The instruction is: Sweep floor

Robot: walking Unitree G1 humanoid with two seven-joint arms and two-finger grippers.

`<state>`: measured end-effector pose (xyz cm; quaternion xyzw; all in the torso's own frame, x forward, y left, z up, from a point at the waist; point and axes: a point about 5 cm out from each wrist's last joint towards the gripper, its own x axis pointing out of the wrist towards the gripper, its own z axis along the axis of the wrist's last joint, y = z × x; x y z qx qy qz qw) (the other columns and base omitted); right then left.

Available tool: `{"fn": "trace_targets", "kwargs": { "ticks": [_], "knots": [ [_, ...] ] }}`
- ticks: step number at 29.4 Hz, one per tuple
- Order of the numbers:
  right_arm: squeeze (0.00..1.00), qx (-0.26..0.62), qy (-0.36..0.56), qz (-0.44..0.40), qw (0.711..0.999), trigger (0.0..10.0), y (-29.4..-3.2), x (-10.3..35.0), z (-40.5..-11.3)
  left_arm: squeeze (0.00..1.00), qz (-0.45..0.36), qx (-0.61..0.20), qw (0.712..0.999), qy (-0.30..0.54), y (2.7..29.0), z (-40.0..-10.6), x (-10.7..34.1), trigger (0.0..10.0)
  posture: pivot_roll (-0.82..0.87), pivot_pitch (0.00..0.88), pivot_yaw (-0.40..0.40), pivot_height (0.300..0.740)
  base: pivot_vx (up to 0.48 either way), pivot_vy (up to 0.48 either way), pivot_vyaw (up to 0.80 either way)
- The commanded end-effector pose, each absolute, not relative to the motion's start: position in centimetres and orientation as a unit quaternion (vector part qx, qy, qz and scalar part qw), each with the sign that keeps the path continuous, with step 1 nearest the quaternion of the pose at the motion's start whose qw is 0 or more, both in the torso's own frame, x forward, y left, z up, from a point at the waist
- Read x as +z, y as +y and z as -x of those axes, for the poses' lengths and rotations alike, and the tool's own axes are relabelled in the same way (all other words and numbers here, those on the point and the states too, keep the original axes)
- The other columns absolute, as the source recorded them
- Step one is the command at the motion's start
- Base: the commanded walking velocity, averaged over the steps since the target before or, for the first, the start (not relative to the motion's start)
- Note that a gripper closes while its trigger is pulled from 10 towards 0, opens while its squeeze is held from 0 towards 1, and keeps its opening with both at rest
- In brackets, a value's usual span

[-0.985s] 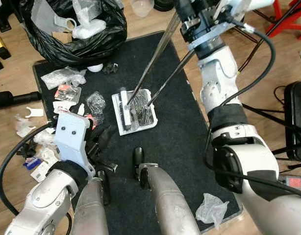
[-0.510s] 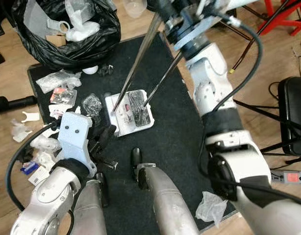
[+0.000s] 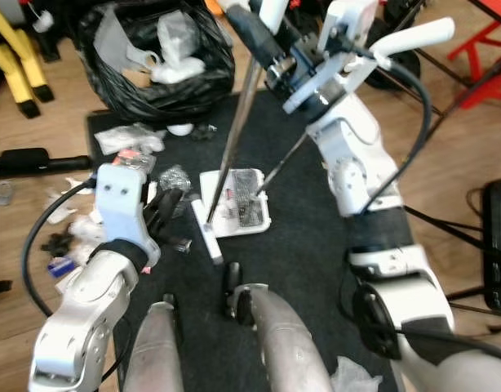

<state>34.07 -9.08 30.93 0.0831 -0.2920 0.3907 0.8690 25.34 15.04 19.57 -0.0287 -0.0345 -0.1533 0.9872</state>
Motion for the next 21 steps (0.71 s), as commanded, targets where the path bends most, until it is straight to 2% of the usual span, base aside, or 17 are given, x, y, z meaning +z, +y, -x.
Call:
{"fn": "trace_targets", "kwargs": {
  "ticks": [1, 6, 11, 21],
  "knots": [
    [0.00, 0.408, -0.299, -0.067, 0.860, 10.0, -8.6, 31.1, -33.1, 0.00, 0.041, -0.151, 0.987, -0.029, 14.9, -25.4, 19.1, 10.0, -0.10, 0.239, -0.135, 0.740, 0.000, 0.000, 0.71],
    [0.00, 0.406, -0.268, -0.050, 0.872, 10.0, -8.8, 29.6, -32.7, 0.00, 0.053, -0.141, 0.988, -0.031, 14.9, -25.9, 19.0, 10.0, -0.11, 0.218, -0.135, 0.740, 0.000, 0.000, 0.14],
    [0.00, 0.414, -0.220, -0.029, 0.883, 10.0, -8.8, 28.4, -32.1, 0.00, 0.056, -0.139, 0.988, -0.035, 14.7, -26.2, 19.0, 10.0, -0.11, 0.210, -0.132, 0.740, 0.000, 0.000, 0.80],
    [0.00, 0.408, -0.200, -0.023, 0.890, 10.0, -8.8, 27.8, -31.3, 0.00, 0.057, -0.126, 0.990, -0.035, 14.9, -27.1, 18.9, 10.0, -0.11, 0.194, -0.134, 0.740, 0.000, 0.000, 0.79]
  ]
}}
